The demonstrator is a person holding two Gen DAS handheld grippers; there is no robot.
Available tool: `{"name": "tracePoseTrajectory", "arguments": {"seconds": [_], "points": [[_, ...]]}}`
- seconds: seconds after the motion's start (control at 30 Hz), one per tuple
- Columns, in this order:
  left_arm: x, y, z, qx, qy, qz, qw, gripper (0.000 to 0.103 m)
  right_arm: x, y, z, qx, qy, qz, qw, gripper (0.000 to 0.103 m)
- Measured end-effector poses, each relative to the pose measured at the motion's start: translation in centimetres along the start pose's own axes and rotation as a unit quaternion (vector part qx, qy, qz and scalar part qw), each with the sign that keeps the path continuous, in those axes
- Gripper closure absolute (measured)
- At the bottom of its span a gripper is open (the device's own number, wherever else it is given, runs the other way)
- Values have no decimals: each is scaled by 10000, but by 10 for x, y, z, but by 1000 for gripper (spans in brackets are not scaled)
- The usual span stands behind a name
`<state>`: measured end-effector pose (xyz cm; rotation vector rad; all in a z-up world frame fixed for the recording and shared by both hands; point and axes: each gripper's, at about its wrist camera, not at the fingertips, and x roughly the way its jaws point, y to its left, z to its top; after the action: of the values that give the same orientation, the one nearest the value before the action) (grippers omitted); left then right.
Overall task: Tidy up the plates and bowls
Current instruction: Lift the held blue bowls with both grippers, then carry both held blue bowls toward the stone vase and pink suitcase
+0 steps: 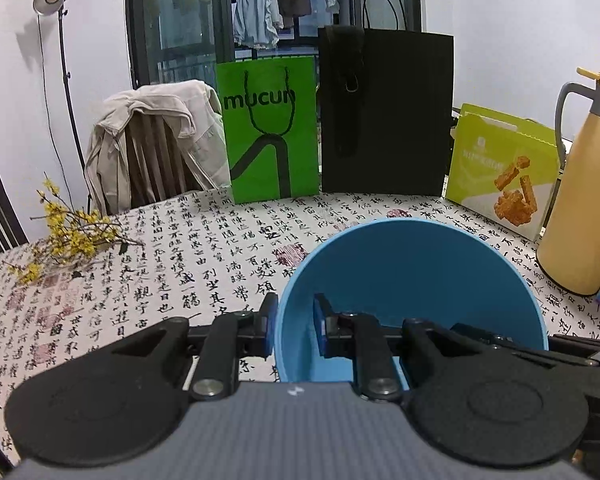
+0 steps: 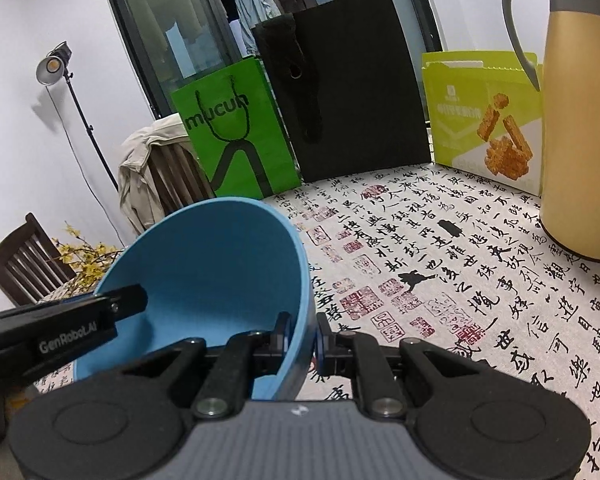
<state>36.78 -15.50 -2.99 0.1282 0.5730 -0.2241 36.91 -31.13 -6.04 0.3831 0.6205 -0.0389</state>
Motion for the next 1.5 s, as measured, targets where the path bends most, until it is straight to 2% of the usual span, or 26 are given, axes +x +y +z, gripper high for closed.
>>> {"name": "tracePoseTrajectory", "arguments": {"seconds": [0.7, 1.5], "points": [[-43, 30, -10, -254, -295, -164, 9991, 84, -26, 27, -13, -176, -125, 157, 9996, 91], [-83, 71, -22, -538, -565, -152, 9968, 84, -47, 68, -25, -422, -144, 414, 9981, 91]]}}
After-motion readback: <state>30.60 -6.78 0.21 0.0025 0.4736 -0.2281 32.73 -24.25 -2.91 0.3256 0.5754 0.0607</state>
